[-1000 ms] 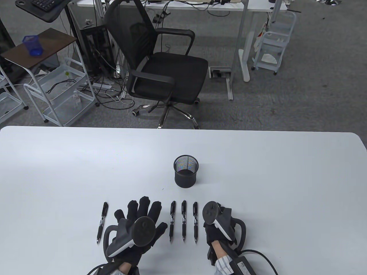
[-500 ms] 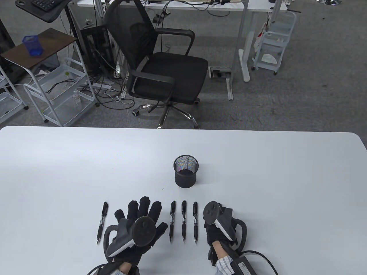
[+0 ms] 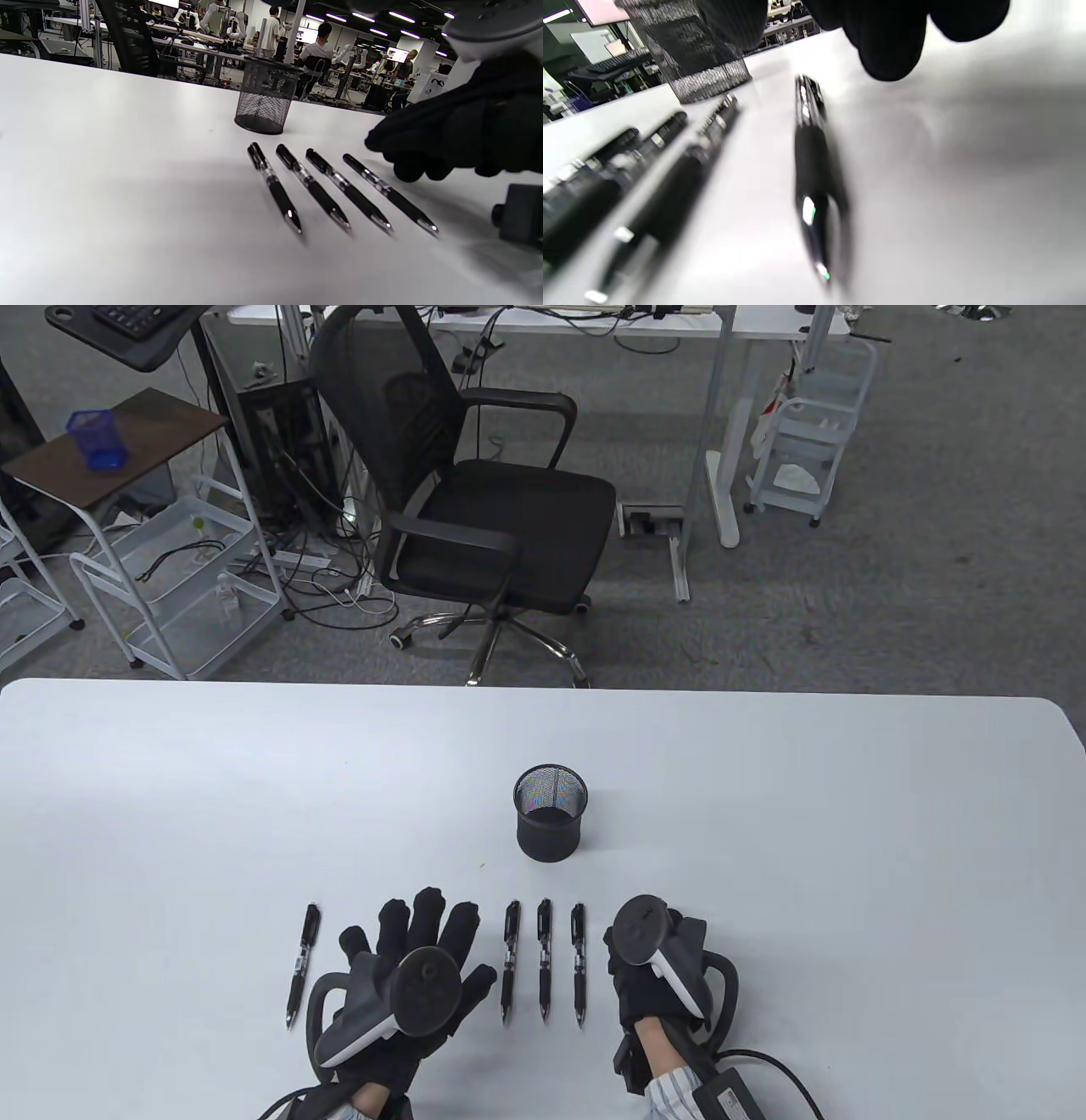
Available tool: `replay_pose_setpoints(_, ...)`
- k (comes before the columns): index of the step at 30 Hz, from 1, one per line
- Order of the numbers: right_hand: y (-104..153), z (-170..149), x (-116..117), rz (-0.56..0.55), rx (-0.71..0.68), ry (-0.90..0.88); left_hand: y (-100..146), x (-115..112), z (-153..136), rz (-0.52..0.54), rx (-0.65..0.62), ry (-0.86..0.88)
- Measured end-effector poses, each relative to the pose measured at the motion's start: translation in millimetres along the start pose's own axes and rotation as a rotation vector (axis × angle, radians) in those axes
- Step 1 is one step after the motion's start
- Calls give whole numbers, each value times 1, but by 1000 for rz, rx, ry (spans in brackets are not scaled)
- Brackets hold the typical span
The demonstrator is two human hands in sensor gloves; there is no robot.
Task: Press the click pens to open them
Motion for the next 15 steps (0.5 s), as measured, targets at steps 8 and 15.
replay_pose_setpoints(8, 41, 17, -56, -261, -104, -26, 1, 0, 2, 3, -14, 9)
replay_pose_setpoints(15, 69, 50, -62, -343, -313, 33, 4, 3, 4, 22, -30, 8)
Point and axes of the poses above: the tracker on the back of each hand, its own z axis roughly to the thumb side, its own y axis roughly from the fingertips to the wrist, x = y × z, the point moved 4 cm from there along -y, roughly from the wrist to the fingertips, and after that the axes turned 11 degrees about y, right-handed, at the moved point
